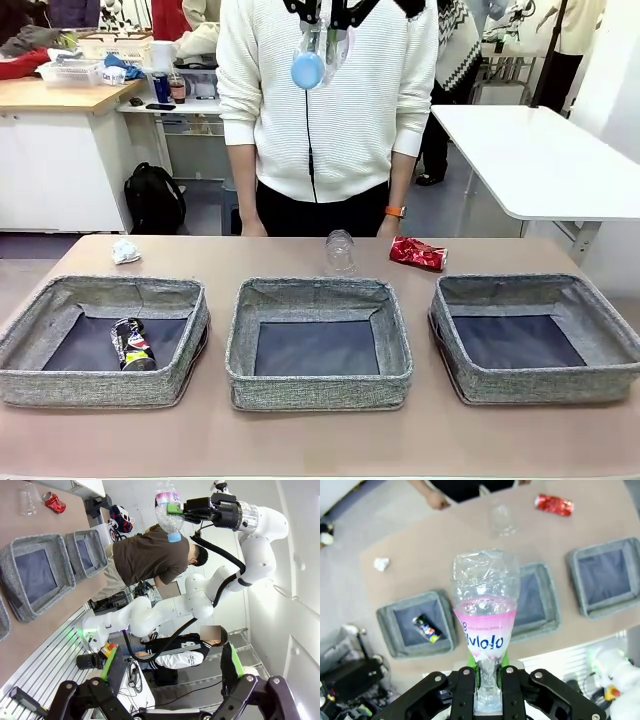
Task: Sort the waste into the appropriate baskets.
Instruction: Pick up the waste item pointed out by the person, then place the picked waste into the Fabric basket indicated by the person.
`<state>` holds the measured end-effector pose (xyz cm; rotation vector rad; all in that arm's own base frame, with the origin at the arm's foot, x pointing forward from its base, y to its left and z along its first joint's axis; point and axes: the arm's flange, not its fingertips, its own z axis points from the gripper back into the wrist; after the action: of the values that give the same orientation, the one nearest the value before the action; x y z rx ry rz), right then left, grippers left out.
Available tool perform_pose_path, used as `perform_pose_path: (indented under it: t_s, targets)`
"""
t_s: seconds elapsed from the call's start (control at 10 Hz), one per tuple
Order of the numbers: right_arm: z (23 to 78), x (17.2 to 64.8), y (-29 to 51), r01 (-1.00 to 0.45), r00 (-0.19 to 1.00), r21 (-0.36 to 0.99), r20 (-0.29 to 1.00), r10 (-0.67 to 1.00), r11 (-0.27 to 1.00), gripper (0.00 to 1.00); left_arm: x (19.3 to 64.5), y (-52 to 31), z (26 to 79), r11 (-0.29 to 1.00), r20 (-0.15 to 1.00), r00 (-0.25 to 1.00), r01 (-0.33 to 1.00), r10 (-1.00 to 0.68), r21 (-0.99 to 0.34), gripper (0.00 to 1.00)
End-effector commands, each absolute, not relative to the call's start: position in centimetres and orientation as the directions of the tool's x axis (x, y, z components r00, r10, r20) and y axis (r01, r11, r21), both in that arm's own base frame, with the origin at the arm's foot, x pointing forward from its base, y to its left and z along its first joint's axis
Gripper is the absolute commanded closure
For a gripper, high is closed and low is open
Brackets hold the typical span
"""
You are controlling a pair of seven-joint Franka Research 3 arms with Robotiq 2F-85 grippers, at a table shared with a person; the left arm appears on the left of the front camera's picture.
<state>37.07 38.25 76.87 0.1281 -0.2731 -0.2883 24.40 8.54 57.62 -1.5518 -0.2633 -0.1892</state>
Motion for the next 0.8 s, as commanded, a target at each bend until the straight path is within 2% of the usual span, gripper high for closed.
perform_pose_path:
  t_s: [0.0, 0.7]
  targets:
    - [76.86, 36.96, 38.26, 0.263, 0.922, 0.162, 0.249, -0.297, 0.951, 0.84, 24.35, 8.43, 57.95, -0.007, 0.307, 0.950, 0.308, 0.046, -0.951, 0.00]
    - [76.86, 36.96, 38.26, 0.263, 0.922, 0.162, 0.249, -0.297, 0.951, 0.84, 24.35, 8.43, 57.95, -0.007, 0.307, 0.950, 0.308, 0.046, -0.951, 0.00]
